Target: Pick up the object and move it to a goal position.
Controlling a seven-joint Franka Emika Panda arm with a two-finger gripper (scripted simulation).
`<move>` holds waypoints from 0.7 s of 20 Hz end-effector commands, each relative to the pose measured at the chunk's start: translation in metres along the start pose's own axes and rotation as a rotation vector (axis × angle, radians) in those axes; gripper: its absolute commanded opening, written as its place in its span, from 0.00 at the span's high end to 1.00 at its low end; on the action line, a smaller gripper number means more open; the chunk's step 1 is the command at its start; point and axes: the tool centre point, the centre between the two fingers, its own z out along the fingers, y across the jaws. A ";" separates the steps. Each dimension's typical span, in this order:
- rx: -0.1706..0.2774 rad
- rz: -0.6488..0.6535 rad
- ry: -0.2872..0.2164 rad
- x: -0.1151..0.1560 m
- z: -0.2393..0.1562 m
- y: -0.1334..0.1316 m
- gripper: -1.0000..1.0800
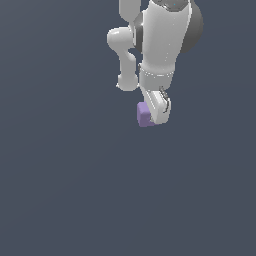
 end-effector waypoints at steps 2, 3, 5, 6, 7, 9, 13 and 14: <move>-0.001 0.000 -0.001 -0.015 -0.032 -0.012 1.00; -0.001 0.000 -0.001 -0.019 -0.040 -0.015 1.00; -0.001 -0.001 -0.002 -0.026 -0.055 -0.021 1.00; -0.001 -0.001 -0.002 -0.030 -0.062 -0.024 1.00; -0.001 -0.001 -0.002 -0.033 -0.068 -0.026 1.00; -0.001 -0.001 -0.003 -0.038 -0.079 -0.031 1.00; -0.001 -0.002 -0.003 -0.046 -0.095 -0.038 1.00; -0.001 -0.002 -0.004 -0.047 -0.099 -0.040 1.00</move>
